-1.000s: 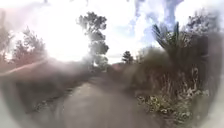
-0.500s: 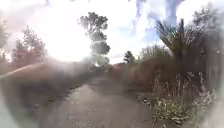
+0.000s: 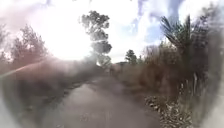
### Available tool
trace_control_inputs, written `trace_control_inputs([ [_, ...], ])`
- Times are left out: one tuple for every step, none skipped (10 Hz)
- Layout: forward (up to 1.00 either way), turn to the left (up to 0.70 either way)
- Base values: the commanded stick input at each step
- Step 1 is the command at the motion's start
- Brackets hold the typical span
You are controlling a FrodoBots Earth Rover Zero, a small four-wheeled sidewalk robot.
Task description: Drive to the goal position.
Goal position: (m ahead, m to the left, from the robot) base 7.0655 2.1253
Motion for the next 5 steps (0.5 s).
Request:
trace_control_inputs([
  [0.5,0.01],
  [0.5,0.01],
  [0.5,0.01],
  [0.5,0.01],
  [0.5,0.01],
])
